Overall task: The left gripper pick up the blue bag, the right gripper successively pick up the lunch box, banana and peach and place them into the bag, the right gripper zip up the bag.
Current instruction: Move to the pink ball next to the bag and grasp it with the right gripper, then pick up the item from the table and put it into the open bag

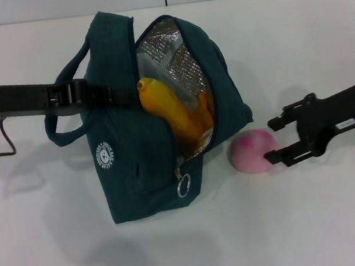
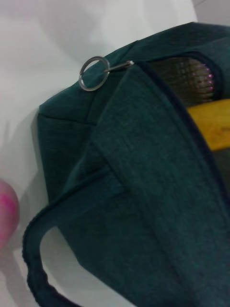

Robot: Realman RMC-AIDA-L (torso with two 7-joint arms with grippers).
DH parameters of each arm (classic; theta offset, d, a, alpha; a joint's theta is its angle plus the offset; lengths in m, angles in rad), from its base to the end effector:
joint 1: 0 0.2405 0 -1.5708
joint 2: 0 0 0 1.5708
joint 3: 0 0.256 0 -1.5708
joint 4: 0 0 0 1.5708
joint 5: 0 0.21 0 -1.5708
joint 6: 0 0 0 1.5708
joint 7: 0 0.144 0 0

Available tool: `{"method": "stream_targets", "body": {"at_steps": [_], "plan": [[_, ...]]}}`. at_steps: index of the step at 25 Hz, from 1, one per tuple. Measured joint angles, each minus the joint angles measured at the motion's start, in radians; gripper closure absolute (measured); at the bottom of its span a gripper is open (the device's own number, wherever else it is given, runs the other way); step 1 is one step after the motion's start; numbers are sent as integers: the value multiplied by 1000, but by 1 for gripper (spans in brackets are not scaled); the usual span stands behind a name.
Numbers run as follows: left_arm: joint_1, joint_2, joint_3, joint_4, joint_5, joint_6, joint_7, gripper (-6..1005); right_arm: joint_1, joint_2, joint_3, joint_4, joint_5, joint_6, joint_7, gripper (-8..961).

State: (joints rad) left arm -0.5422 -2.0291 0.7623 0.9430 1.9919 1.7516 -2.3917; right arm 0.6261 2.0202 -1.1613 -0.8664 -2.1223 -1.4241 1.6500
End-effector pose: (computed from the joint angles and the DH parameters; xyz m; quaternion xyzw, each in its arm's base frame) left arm -0.2242 0.3369 0.0532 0.8237 0.5215 0.2226 0.0028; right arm 0.2193 0.3628 -0.0149 -0.9893 0.1261 0.0202 0.0702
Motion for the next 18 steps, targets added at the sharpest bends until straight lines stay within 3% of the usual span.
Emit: {"method": "stream_targets", "body": {"at_steps": [4,10,18], "plan": [[-1,1,0,-1,0,-1,0,962,22,2,-68,32,19,63,2,251],[-2,3,0,-1,0,-3,0,962,28,4,-87,36,28,91,1,264],[-6,3,0,-1,1,-5,0,962,24,2,-83,37,46,93,-35,442]]}}
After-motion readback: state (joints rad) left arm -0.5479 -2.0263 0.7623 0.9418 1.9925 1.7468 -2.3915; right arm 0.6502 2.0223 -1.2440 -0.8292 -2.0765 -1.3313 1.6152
